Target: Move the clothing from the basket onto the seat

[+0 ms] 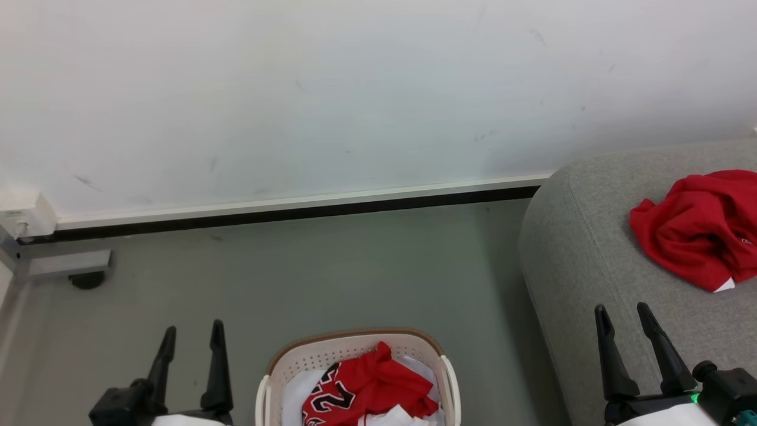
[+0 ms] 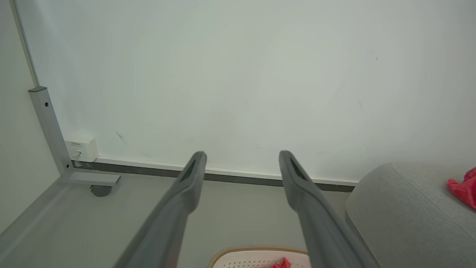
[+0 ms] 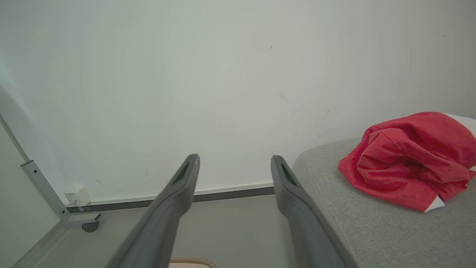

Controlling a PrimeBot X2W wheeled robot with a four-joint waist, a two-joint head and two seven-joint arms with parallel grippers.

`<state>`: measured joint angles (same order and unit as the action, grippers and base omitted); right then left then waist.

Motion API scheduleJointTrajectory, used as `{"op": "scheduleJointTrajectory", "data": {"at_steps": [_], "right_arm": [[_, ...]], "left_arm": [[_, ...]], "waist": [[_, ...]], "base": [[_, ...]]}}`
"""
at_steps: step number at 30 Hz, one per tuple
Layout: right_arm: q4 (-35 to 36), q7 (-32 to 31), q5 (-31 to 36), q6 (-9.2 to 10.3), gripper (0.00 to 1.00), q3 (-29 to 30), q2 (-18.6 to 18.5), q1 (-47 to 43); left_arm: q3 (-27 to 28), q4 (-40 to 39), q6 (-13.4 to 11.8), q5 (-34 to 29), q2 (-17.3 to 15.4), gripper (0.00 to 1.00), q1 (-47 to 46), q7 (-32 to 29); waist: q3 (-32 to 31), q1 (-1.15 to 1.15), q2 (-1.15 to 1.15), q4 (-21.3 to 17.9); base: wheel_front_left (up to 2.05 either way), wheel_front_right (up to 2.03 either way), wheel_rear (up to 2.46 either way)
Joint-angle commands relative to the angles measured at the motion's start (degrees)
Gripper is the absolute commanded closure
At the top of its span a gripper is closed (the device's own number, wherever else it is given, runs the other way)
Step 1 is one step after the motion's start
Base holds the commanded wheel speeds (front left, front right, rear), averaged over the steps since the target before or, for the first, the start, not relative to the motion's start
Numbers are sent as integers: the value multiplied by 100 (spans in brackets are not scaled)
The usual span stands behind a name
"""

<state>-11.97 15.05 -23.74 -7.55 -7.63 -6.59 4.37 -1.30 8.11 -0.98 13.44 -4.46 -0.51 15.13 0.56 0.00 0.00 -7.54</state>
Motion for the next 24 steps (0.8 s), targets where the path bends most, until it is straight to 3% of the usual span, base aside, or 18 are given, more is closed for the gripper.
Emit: {"op": "scheduleJointTrajectory", "data": {"at_steps": [1,24], "right_arm": [[39,16,47,12,0,25,8,8],[9,17,17,13,0,32,-3,118]], "left_arm": [[49,9,44,-124,12,0,-41,3],[197,170,378,-304,147,0,-200,3]], "waist": [[4,0,0,1],[178,0,0,-50]], "base": [[0,0,0],[0,0,0]]}}
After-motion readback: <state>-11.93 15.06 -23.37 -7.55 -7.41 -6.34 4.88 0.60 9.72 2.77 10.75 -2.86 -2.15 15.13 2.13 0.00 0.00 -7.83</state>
